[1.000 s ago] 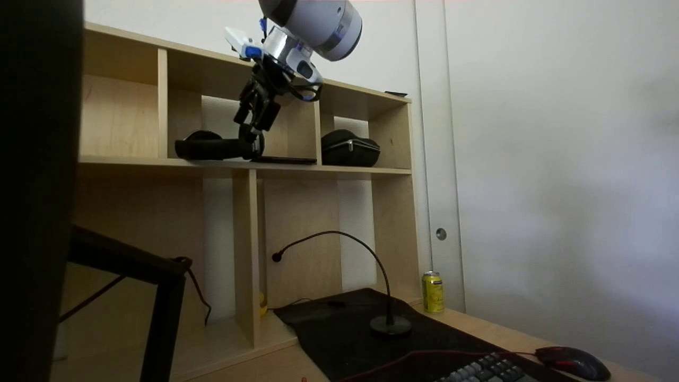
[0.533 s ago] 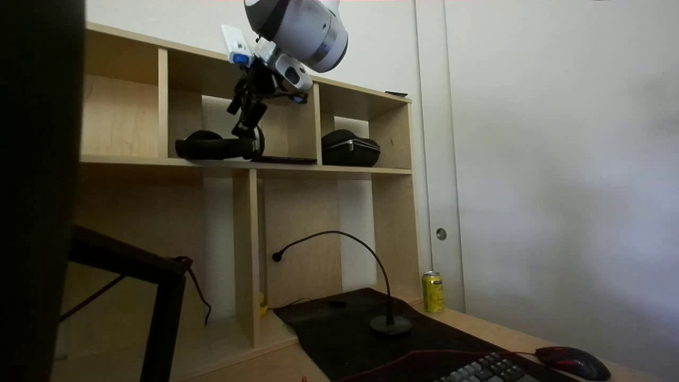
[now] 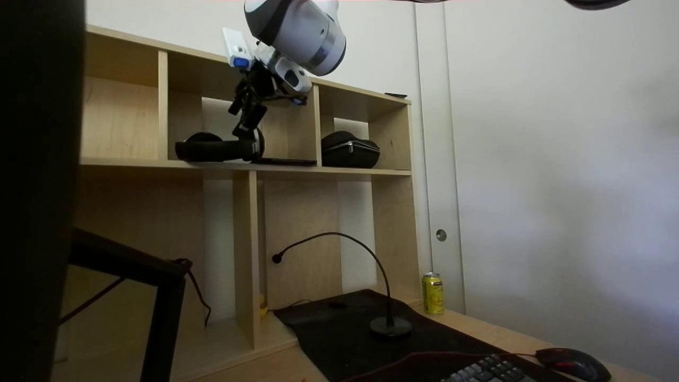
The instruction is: Remove the headsets from the top shelf on the left and place them on the desk
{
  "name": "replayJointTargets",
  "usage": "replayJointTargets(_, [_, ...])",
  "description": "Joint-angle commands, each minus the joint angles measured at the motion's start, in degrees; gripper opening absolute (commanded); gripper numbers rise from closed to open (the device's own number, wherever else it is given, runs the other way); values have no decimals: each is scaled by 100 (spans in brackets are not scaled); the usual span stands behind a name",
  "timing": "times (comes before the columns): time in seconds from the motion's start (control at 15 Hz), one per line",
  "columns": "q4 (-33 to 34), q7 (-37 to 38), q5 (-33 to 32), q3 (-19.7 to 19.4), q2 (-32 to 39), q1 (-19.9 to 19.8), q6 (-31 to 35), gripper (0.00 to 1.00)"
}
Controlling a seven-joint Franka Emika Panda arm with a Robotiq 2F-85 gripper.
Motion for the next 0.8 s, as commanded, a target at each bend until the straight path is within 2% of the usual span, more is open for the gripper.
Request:
replayJointTargets(0.0, [1006,213,23,-129,572,82,-576,100])
replayJointTargets(0.27, [1417,208,-155,-188,618,102,-1798,100])
replayJointTargets(0.33, [972,148,-40,-87,466,26,-1227,100])
replayJointTargets(0.73, [1021,216,-144,-151,627,69,-1304,100])
